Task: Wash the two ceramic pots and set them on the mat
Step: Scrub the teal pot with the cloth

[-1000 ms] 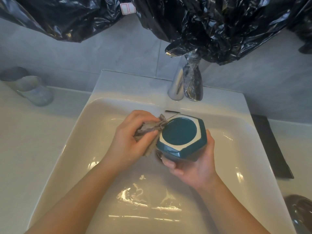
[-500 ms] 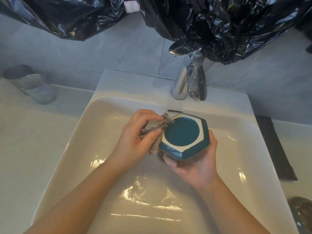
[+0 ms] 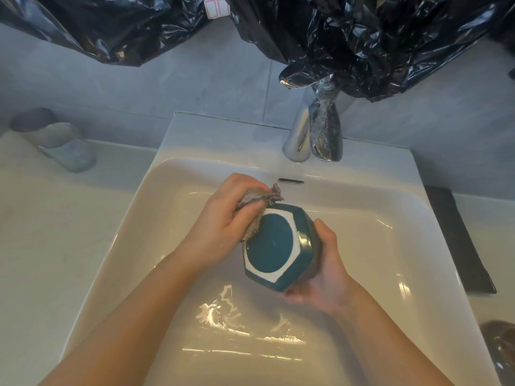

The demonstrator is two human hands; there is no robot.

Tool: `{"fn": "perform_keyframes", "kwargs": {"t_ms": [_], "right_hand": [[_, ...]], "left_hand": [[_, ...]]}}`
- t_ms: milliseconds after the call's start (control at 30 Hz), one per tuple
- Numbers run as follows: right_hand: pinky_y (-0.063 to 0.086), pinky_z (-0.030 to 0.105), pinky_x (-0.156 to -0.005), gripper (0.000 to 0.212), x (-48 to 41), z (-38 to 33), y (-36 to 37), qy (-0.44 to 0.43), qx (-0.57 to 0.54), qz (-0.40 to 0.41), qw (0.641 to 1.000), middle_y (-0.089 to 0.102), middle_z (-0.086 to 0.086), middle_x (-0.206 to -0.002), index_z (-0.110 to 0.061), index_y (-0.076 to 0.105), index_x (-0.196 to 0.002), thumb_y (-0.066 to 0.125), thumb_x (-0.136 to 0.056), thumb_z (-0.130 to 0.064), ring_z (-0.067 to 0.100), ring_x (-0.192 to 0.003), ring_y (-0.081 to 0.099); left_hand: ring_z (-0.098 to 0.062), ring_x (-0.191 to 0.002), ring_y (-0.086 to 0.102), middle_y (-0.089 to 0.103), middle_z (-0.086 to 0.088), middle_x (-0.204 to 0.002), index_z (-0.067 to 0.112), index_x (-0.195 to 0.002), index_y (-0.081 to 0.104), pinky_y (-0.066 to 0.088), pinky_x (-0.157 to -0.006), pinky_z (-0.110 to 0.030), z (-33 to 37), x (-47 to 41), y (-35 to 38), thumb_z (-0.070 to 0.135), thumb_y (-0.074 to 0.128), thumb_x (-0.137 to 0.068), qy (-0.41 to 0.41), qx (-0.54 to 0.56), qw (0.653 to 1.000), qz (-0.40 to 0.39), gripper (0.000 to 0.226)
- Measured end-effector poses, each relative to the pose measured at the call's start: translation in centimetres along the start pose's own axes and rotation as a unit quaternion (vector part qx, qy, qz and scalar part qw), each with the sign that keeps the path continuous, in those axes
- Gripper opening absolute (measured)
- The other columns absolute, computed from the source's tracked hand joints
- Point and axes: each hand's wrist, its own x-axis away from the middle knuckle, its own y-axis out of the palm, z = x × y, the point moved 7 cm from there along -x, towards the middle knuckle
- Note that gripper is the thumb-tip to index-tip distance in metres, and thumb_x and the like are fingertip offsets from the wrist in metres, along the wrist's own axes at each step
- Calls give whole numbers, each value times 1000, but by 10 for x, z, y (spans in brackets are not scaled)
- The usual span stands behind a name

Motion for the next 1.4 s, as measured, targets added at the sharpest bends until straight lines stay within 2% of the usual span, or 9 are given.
{"fn": "perform_keyframes", "kwargs": {"t_ms": [100,200,400,600,733,867,1000,1267,1400], "right_hand": [[39,23,-43,62,-5,-12,8,-96,75,-3,993,68,1,-89,-29,74,-97,58,-65,-79,20,-80,54],[34,25,-45,56,-5,-21,-2,-144,83,81,983,66,8,-87,-26,71,-93,41,-78,-71,28,-78,53],[28,50,-70,62,2,-34,-9,-205,10,83,975,65,11,-89,-21,75,-92,48,-72,-73,36,-93,43],[36,28,-53,64,0,-27,4,-185,41,40,981,66,9,-88,-21,73,-98,46,-75,-75,32,-74,52],[36,33,-60,69,-7,-20,-3,-168,80,71,980,66,12,-100,-27,71,-106,56,-66,-82,36,-94,48],[35,26,-45,68,-8,-26,-13,-203,65,101,972,63,13,-87,-17,67,-103,52,-72,-75,31,-74,50],[32,31,-58,89,-6,-25,-21,-203,13,83,976,62,14,-96,-12,61,-117,63,-62,-81,30,-80,49],[41,27,-55,70,-13,-10,-16,-147,114,76,980,70,4,-88,-28,69,-107,58,-62,-81,22,-75,59],[40,25,-44,107,-10,-23,-22,-217,129,134,958,64,11,-88,-4,46,-131,62,-62,-85,21,-66,59]], "left_hand": [[-1,-108,50,51,0,-112,22,-111,62,43,-94,-22,10,2,1,26,47,-91,32,-28,999,-1,25],[-5,-111,49,50,-3,-115,13,-113,63,45,-94,-26,27,8,12,20,49,-90,67,-16,998,-16,28],[-19,-109,54,56,-4,-114,10,-109,65,45,-93,-33,36,12,25,9,57,-86,109,-58,991,-42,25],[-20,-100,53,55,1,-110,16,-107,66,42,-87,-21,19,7,13,14,56,-84,63,-145,987,1,24],[-10,-104,51,54,4,-111,15,-109,65,43,-90,-19,16,10,13,25,50,-89,39,-96,995,8,27],[-11,-107,54,57,-1,-112,9,-111,67,47,-90,-28,20,14,21,22,51,-89,52,-19,998,-41,29],[-14,-100,56,60,0,-107,13,-106,68,44,-87,-23,12,12,27,23,49,-89,74,-93,990,-78,27],[-4,-100,52,55,3,-109,18,-109,62,43,-87,-18,3,6,14,22,50,-91,-5,-75,997,34,22],[-2,-106,53,54,1,-111,16,-112,60,42,-88,-16,23,9,22,22,46,-90,30,20,999,18,27]]}}
